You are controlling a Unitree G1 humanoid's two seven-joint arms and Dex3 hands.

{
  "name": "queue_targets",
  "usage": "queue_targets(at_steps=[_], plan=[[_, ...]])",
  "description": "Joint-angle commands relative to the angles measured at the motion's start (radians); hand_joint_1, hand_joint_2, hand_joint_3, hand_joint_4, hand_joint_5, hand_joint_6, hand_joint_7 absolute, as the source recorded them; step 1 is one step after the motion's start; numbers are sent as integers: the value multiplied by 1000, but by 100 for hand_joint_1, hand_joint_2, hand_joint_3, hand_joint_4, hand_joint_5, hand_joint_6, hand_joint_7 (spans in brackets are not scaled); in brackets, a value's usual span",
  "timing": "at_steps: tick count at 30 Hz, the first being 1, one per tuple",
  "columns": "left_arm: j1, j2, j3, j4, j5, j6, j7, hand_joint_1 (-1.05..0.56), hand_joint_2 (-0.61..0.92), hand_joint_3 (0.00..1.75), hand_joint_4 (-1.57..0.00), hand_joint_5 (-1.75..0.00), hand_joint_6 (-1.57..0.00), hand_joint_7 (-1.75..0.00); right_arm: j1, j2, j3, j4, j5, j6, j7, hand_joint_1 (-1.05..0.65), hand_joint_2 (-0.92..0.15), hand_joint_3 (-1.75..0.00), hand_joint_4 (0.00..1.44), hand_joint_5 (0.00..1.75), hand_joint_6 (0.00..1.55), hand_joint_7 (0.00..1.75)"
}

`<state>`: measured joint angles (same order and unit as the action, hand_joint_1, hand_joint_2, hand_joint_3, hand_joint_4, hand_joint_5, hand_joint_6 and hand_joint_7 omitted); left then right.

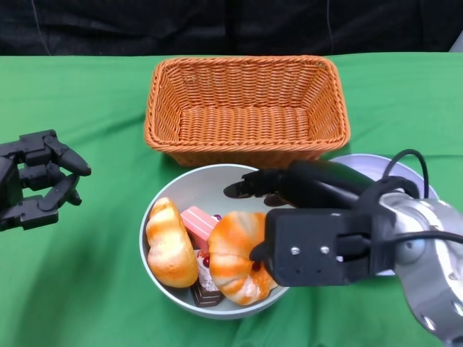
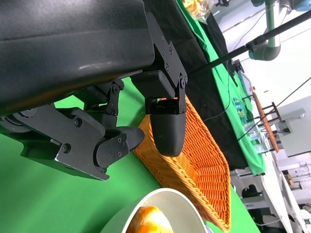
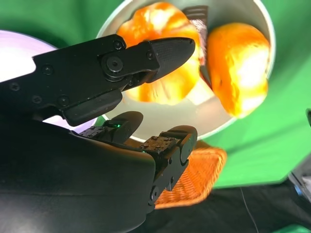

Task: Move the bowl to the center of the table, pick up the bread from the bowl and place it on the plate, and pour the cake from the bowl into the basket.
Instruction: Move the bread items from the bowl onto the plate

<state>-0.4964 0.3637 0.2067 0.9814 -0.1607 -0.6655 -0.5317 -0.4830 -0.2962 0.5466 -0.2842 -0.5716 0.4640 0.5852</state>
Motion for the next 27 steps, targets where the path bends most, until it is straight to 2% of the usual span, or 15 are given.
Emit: queue_targets(at_steps=[1, 7, 10, 18, 25, 26, 27], plan=[[-9, 19, 4, 7, 4, -10, 0, -3, 66, 88, -70, -155, -75, -121, -65, 4, 38, 88, -16, -25, 39, -90, -92, -20, 46, 4, 37, 0], [-3, 16, 1, -4, 4, -7, 2, -2, 65, 91, -71, -156, -75, -124, -111, 8, 87, 205, -74, -104, 24, -92, -92, -20, 41, 1, 37, 1], [-2, 15, 1, -8, 1, 0, 0, -1, 64, 92, -70, -157, -74, -125, -115, 17, 88, 232, -84, -125, 22, -91, -92, -19, 40, 0, 37, 0], [0, 18, 2, -6, -4, 5, -16, 0, 66, 91, -68, -157, -73, -124, -190, 91, 152, 432, -116, -153, 58, -90, -92, -19, 46, 3, 31, 0], [4, 18, -1, -9, 5, 0, -9, 1, 66, 91, -69, -158, -74, -125, -190, 147, 170, 570, -144, -217, -45, -87, -92, -15, 59, 8, 35, 2], [5, 18, -2, -11, 6, 0, -8, 1, 66, 92, -69, -158, -74, -126, -188, 152, 173, 587, -149, -228, -63, -85, -92, -14, 68, 12, 37, 2], [6, 18, -2, -11, 6, -1, -9, 1, 66, 92, -69, -158, -74, -126, -185, 156, 175, 601, -153, -238, -77, -83, -92, -13, 72, 14, 38, 3]])
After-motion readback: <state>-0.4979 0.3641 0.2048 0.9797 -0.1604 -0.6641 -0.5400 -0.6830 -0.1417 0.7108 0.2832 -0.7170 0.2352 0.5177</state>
